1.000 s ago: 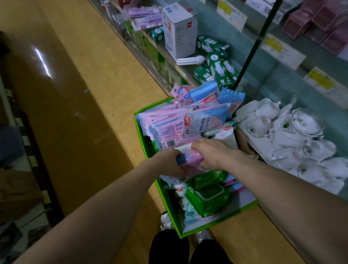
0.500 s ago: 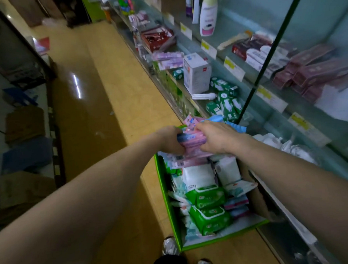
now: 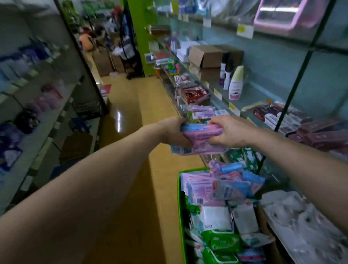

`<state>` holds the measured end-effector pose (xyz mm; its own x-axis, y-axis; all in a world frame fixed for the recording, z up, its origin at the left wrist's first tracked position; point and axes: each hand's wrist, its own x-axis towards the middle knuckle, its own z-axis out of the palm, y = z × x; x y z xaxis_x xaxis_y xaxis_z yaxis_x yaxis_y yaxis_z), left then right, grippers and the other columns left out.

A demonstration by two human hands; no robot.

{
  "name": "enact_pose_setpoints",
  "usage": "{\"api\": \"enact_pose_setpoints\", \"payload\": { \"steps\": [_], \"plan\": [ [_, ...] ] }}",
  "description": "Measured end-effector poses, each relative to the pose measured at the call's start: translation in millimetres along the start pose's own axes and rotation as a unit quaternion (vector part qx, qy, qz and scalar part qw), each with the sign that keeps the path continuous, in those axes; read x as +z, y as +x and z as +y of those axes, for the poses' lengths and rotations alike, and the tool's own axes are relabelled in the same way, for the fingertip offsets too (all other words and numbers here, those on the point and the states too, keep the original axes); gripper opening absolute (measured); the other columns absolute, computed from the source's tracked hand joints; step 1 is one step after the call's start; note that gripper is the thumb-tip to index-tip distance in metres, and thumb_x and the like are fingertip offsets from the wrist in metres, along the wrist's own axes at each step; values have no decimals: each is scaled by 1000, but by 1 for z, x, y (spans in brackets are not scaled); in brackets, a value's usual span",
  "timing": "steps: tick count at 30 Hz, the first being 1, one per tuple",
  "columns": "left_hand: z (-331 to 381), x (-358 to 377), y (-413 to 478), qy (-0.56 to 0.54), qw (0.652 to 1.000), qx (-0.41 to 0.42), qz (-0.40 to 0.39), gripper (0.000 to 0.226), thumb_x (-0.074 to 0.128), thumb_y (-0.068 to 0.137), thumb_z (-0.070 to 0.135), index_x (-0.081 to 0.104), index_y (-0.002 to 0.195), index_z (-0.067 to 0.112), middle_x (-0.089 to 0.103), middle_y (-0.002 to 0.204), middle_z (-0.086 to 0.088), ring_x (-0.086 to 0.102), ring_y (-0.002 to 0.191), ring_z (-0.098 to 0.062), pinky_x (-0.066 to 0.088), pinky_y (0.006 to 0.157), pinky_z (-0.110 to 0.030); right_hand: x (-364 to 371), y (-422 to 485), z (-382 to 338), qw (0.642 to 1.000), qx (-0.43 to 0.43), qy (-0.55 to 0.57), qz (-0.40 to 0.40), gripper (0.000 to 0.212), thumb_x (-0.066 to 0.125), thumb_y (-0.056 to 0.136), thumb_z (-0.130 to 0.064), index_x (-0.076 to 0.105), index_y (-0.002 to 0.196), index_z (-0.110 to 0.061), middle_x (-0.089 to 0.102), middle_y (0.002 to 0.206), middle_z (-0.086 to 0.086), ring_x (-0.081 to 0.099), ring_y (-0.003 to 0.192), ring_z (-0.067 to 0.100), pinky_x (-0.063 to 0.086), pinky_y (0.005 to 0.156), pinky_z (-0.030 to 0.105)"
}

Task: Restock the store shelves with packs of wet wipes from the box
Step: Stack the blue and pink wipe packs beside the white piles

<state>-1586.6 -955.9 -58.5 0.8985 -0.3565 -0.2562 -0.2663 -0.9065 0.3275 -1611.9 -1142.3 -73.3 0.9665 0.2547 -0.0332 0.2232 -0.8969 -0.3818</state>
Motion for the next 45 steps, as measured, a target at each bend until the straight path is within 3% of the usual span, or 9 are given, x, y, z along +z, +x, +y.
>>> {"api": "enact_pose_setpoints", "payload": {
  "steps": [5, 10, 16, 20, 28, 32, 39, 42, 45],
  "plan": [
    [-5, -61, -37, -1, 997, -15, 70, 52, 75, 79, 35, 53, 124, 18, 58, 111, 0, 56, 96, -16, 45, 78, -27, -45, 16, -43, 997, -66, -20, 40, 35, 72, 76, -38, 60, 108, -29, 59, 96, -5, 55, 87, 17, 44, 74, 29],
    [-30, -121, -95, 1, 989, -55, 139, 53, 77, 78, 37, 54, 123, 20, 57, 111, 1, 56, 96, -16, 46, 77, -28, -82, 33, -114, 989, -137, -24, 55, 28, 71, 73, -41, 56, 95, -35, 63, 92, -4, 61, 84, 20, 52, 75, 35],
    [-84, -184, -172, 11, 971, -103, 214, 39, 77, 78, 39, 53, 106, 27, 55, 94, 10, 51, 77, -4, 40, 63, -20, -107, 49, -226, 965, -248, -37, 79, 26, 72, 77, -33, 57, 98, -30, 60, 92, -2, 57, 85, 19, 41, 70, 28],
    [-131, -221, -231, 21, 953, -151, 262, 37, 78, 75, 41, 56, 101, 26, 57, 92, 6, 54, 78, -7, 43, 65, -25, -109, 61, -307, 947, -309, -25, 83, 26, 72, 76, -36, 58, 98, -32, 60, 88, -7, 58, 82, 16, 43, 69, 29],
    [-217, -285, -370, 71, 906, -250, 335, 40, 79, 74, 43, 60, 103, 23, 57, 95, 4, 56, 83, -12, 43, 68, -25, -104, 64, -484, 896, -437, -1, 79, 25, 69, 84, -32, 57, 104, -24, 59, 93, -2, 55, 80, 13, 42, 66, 28],
    [-257, -300, -437, 68, 884, -292, 359, 37, 79, 73, 43, 60, 101, 28, 59, 94, 6, 56, 81, -8, 42, 66, -24, -90, 56, -567, 871, -485, 1, 82, 33, 67, 86, -32, 57, 114, -18, 57, 100, 1, 56, 90, 18, 49, 81, 35],
    [-311, -311, -546, 76, 834, -387, 385, 40, 79, 75, 40, 62, 107, 23, 62, 94, 4, 56, 79, -8, 43, 66, -22, -58, 36, -691, 813, -578, 34, 69, 22, 66, 86, -30, 55, 104, -24, 53, 88, -8, 49, 76, 3, 36, 61, 21],
    [-322, -315, -587, 62, 813, -428, 390, 41, 77, 77, 38, 60, 112, 23, 62, 97, 4, 57, 86, -11, 47, 78, -27, -49, 26, -740, 785, -616, 41, 53, 26, 64, 88, -27, 58, 112, -20, 58, 94, -4, 55, 82, 9, 42, 67, 23],
    [-331, -318, -621, 72, 785, -468, 400, 40, 75, 78, 39, 59, 111, 25, 60, 96, 5, 56, 86, -11, 47, 77, -27, -41, 19, -785, 763, -643, 53, 42, 32, 64, 88, -25, 58, 118, -15, 62, 102, 3, 59, 92, 18, 48, 82, 30]
  ]
}}
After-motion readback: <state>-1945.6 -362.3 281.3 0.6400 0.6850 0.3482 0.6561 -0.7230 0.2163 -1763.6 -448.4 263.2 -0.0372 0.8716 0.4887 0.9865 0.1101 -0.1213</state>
